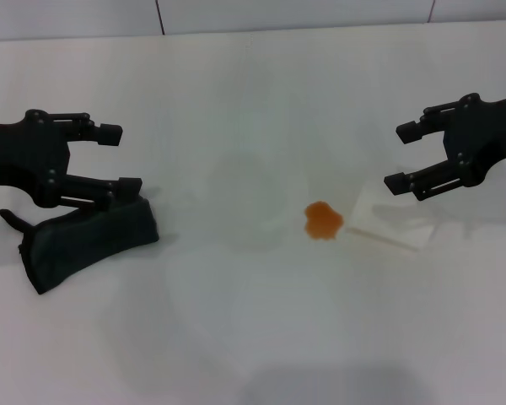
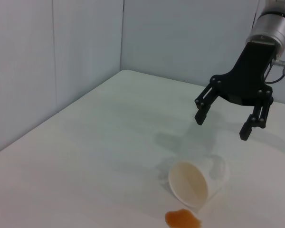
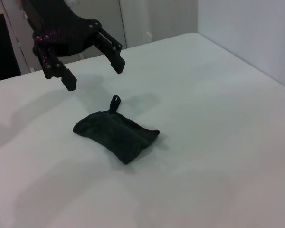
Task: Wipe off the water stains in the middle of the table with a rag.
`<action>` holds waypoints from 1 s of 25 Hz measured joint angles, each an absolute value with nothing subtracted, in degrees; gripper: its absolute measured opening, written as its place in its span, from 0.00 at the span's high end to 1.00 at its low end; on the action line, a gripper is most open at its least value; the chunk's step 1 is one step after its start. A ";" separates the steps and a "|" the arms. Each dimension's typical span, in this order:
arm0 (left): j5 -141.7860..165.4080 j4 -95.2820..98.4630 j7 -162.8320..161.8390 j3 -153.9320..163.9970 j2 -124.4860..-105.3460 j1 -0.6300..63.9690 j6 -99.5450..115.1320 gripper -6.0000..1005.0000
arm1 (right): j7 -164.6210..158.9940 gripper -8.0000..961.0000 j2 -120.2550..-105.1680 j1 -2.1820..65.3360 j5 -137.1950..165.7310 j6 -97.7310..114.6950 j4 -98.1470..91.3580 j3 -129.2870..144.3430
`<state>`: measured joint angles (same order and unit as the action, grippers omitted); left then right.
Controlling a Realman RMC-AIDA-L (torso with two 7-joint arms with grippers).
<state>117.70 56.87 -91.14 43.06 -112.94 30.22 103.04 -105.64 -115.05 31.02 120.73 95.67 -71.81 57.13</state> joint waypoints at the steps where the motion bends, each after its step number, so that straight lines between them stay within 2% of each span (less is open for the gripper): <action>1: 117.70 56.87 -91.14 43.06 -112.94 30.23 103.04 0.12 | -105.64 0.14 -115.05 31.02 120.74 95.66 -71.81 57.13; 21: 117.69 56.87 -91.14 43.06 -113.03 30.13 102.74 0.12 | -105.17 0.14 -115.04 31.31 121.25 95.09 -71.58 57.55; 25: 117.69 56.87 -91.30 43.07 -112.83 30.07 102.74 0.12 | -107.17 0.14 -114.63 32.68 122.56 95.54 -72.54 58.85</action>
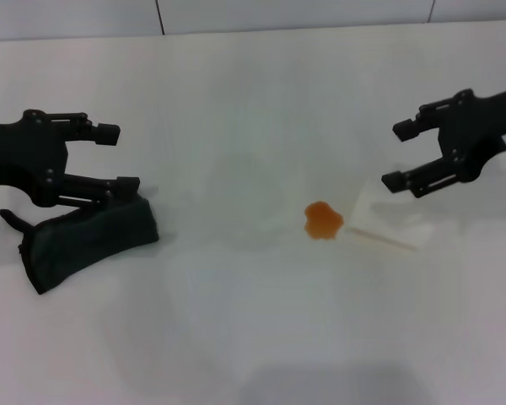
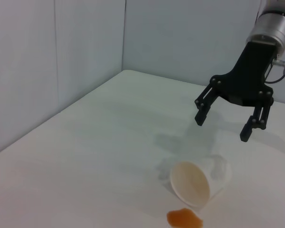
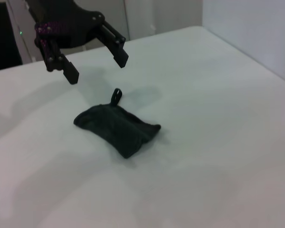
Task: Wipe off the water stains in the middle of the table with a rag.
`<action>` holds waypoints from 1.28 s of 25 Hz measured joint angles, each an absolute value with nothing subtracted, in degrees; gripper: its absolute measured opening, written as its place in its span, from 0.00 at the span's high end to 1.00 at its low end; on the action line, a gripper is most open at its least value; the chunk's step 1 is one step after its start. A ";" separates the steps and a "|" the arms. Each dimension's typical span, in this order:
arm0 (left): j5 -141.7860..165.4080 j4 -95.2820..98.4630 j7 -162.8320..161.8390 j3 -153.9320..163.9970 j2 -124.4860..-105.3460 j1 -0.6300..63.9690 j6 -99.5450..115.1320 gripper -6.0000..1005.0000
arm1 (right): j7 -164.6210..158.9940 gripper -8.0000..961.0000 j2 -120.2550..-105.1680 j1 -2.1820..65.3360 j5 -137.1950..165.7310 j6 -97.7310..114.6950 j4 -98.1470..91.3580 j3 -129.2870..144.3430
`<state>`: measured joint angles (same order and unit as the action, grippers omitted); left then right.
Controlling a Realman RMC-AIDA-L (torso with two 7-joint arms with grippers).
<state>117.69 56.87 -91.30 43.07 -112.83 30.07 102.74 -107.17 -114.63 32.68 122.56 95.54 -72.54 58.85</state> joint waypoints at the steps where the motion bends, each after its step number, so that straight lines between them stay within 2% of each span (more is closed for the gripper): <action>1: 117.69 56.87 -91.37 43.05 -112.71 30.07 102.74 0.12 | -108.11 0.14 -114.44 33.26 123.30 95.74 -72.85 59.00; 5: 117.74 56.87 -91.77 43.19 -112.33 30.42 102.93 0.12 | -114.38 0.14 -113.56 38.09 129.95 97.82 -73.30 59.89; 15: 118.48 56.87 -92.42 43.43 -111.80 31.39 103.06 0.12 | -126.74 0.14 -114.12 49.70 145.50 102.02 -67.90 66.91; 19: 119.32 56.87 -92.25 43.50 -112.17 32.13 102.81 0.12 | -127.84 0.14 -115.14 50.68 148.75 101.85 -66.26 68.62; 26: 119.40 56.87 -91.82 43.51 -112.70 32.11 102.85 0.12 | -130.70 0.14 -115.22 51.18 149.59 98.70 -63.92 73.45; 32: 119.45 56.86 -91.50 43.60 -113.16 31.88 102.95 0.12 | -133.56 0.14 -115.36 54.67 149.89 96.93 -57.11 76.61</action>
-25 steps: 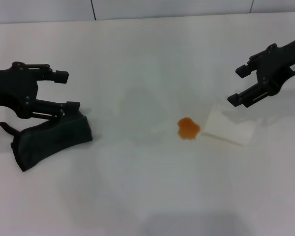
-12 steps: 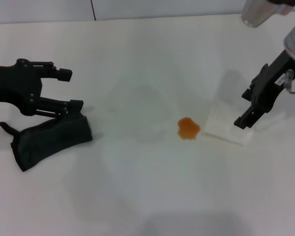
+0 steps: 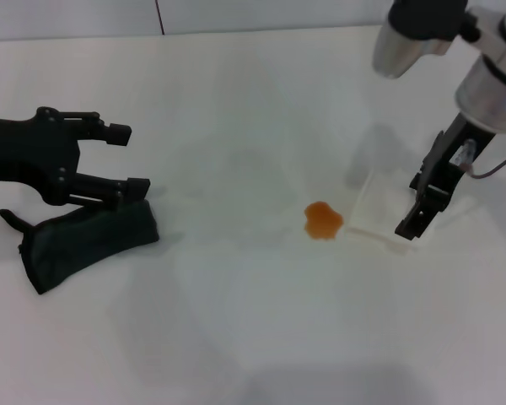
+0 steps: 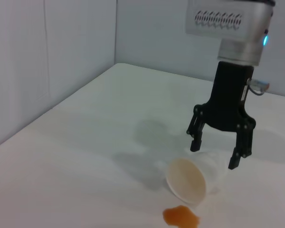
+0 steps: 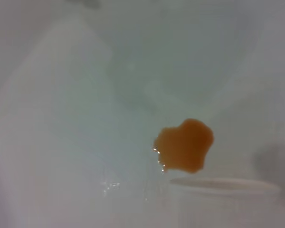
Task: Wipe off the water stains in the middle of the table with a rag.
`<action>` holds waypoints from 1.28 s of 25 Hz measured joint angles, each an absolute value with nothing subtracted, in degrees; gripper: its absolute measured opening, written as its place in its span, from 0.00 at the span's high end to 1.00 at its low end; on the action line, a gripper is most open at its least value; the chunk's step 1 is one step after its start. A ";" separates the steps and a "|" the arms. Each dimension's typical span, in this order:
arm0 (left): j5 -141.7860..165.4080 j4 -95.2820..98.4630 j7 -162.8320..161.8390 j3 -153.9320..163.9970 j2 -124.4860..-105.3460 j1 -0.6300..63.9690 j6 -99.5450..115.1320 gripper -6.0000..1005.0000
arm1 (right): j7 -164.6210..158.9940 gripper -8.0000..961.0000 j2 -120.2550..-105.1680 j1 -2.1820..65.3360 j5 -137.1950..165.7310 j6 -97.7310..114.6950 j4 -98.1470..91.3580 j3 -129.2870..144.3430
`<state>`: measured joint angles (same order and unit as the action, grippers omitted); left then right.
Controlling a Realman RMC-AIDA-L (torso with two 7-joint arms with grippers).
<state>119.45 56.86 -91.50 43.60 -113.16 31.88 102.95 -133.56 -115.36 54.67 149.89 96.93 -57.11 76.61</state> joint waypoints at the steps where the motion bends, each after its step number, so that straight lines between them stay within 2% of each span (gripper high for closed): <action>1: 119.45 56.85 -91.26 43.60 -113.26 31.76 102.96 0.12 | -134.16 0.14 -115.37 55.23 150.03 96.32 -56.18 77.42; 11: 120.58 56.66 -90.37 43.79 -114.53 31.54 103.03 0.12 | -138.21 0.13 -115.89 57.52 150.15 91.43 -50.26 83.10; 32: 120.77 56.51 -89.65 44.30 -115.05 31.82 102.76 0.12 | -138.70 0.14 -116.19 57.93 146.07 82.84 -45.73 90.15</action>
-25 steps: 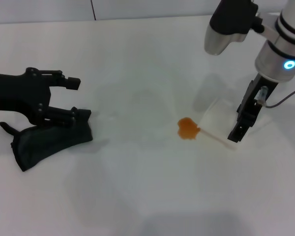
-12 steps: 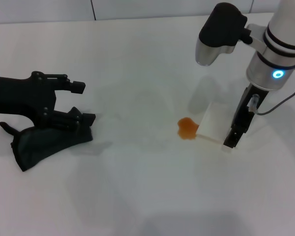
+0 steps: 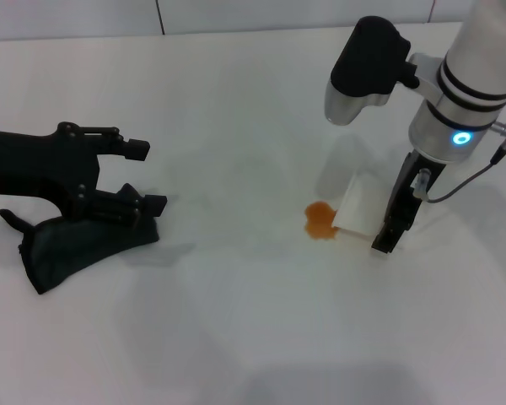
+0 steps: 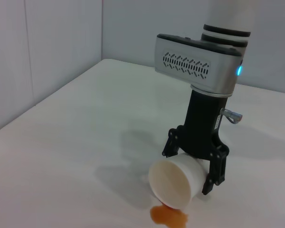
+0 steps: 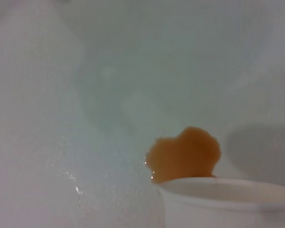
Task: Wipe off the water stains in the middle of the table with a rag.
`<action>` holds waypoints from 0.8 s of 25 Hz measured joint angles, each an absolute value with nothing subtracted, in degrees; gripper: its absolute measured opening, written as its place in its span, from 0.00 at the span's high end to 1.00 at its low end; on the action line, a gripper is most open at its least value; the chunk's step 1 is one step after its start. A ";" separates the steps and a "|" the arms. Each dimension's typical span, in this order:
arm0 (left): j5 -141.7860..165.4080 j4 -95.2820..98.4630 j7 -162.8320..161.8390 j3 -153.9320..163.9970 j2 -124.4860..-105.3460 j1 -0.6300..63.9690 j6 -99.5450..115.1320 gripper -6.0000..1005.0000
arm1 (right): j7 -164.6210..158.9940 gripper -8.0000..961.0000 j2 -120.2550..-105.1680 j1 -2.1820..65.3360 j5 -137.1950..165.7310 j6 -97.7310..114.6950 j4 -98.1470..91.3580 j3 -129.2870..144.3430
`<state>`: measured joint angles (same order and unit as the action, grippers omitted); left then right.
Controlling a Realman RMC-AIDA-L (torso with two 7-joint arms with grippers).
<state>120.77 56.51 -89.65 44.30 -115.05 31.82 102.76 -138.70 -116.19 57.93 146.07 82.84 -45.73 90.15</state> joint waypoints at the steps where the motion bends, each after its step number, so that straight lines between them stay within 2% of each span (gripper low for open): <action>1: 120.77 56.51 -89.65 44.30 -115.05 31.79 102.75 0.12 | -138.61 0.14 -116.19 57.81 145.87 82.44 -45.56 90.45; 9: 120.76 56.43 -89.65 44.30 -115.05 31.65 102.74 0.12 | -137.73 0.14 -116.11 56.26 144.55 81.49 -46.19 91.38; 14: 120.76 56.43 -89.65 44.29 -115.05 31.58 102.74 0.12 | -137.38 0.21 -115.78 54.14 143.79 81.92 -49.01 91.36; 20: 120.76 56.47 -89.85 44.27 -114.99 31.19 102.75 0.12 | -136.25 0.25 -115.44 49.33 143.70 83.46 -56.10 88.56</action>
